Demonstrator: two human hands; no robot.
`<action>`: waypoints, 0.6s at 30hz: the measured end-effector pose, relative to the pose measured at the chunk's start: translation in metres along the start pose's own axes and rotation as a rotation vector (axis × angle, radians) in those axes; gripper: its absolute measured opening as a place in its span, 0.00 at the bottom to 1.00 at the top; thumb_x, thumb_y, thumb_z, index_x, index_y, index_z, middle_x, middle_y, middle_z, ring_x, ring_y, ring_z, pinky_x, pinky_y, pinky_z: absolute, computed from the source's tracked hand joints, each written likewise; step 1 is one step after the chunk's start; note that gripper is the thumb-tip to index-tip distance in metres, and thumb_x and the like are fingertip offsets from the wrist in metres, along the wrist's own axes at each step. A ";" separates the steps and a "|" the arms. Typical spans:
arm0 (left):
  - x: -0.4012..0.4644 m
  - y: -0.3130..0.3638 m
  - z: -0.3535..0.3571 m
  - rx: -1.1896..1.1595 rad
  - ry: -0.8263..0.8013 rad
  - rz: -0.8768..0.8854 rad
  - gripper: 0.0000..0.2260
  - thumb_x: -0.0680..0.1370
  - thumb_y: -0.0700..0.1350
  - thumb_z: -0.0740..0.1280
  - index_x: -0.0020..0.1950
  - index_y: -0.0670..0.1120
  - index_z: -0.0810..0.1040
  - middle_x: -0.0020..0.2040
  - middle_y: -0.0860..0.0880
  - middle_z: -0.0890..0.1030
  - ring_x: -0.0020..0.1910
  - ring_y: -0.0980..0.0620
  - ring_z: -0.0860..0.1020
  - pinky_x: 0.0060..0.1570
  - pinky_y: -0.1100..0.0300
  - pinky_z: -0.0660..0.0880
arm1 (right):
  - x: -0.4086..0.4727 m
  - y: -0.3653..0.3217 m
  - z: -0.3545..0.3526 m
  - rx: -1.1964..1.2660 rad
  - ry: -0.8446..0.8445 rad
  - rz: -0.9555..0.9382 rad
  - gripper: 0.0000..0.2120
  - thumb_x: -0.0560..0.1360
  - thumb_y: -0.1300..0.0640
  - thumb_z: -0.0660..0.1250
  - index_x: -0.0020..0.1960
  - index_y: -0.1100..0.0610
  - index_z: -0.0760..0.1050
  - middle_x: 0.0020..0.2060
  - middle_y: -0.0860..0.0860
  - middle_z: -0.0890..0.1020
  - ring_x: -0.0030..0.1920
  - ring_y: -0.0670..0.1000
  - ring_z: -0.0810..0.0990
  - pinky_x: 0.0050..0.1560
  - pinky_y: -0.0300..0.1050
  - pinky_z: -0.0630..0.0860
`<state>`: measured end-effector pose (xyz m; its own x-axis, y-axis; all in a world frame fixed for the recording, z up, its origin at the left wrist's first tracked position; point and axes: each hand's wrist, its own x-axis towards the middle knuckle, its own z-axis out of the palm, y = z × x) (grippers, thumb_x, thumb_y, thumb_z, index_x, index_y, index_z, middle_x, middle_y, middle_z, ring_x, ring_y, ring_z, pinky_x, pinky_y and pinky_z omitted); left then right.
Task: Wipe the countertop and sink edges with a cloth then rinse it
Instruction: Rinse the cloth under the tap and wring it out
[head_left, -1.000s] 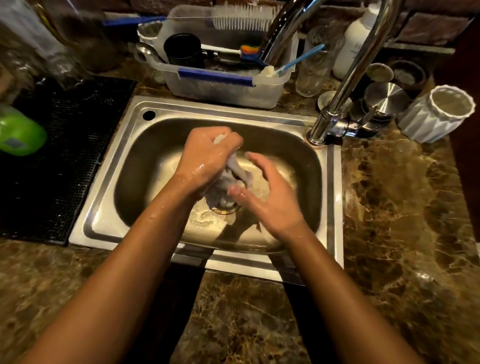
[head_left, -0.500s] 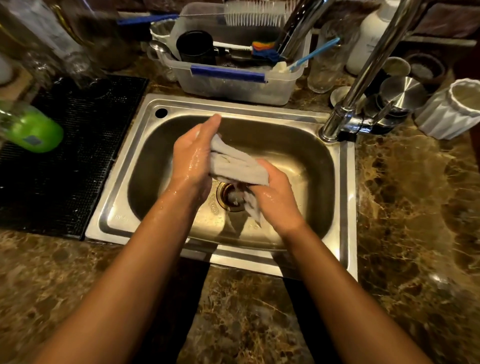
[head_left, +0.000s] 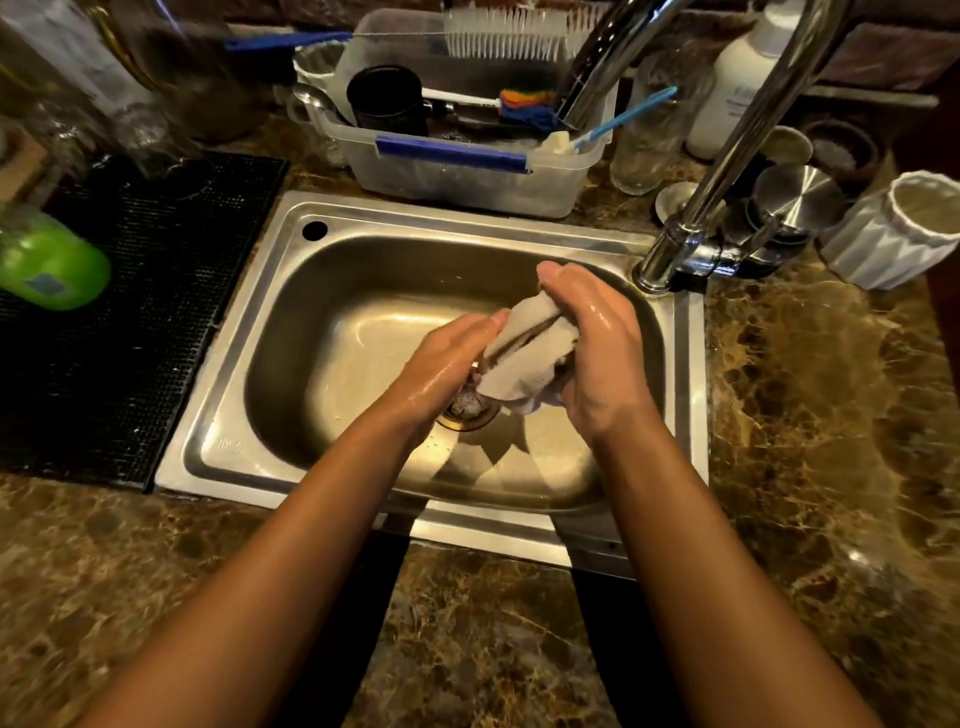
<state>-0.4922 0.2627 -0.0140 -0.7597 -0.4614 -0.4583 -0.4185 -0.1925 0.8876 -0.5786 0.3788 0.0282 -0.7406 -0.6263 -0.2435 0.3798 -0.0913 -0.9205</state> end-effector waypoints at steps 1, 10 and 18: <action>0.002 0.002 0.002 -0.068 -0.012 -0.012 0.17 0.86 0.58 0.59 0.61 0.51 0.83 0.59 0.49 0.85 0.60 0.51 0.83 0.59 0.55 0.77 | 0.001 -0.001 0.000 0.012 0.008 0.011 0.14 0.76 0.52 0.69 0.32 0.50 0.74 0.28 0.47 0.75 0.33 0.46 0.77 0.39 0.45 0.74; 0.008 0.023 0.014 -0.458 -0.427 -0.274 0.35 0.78 0.73 0.53 0.57 0.48 0.87 0.56 0.41 0.86 0.57 0.43 0.84 0.63 0.46 0.79 | 0.007 -0.006 0.001 0.217 -0.042 0.094 0.17 0.76 0.61 0.65 0.30 0.52 0.77 0.28 0.47 0.75 0.31 0.44 0.76 0.38 0.41 0.75; 0.002 -0.004 0.003 -0.311 -0.642 -0.231 0.41 0.63 0.73 0.76 0.64 0.44 0.80 0.51 0.40 0.82 0.42 0.49 0.82 0.40 0.59 0.80 | 0.021 -0.004 -0.034 -0.425 0.072 0.036 0.10 0.81 0.51 0.69 0.46 0.56 0.83 0.38 0.52 0.86 0.40 0.48 0.85 0.45 0.46 0.80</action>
<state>-0.4935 0.2647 -0.0188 -0.8503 0.1982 -0.4875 -0.5151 -0.5032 0.6939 -0.6145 0.3925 0.0160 -0.7733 -0.5665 -0.2846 0.1553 0.2659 -0.9514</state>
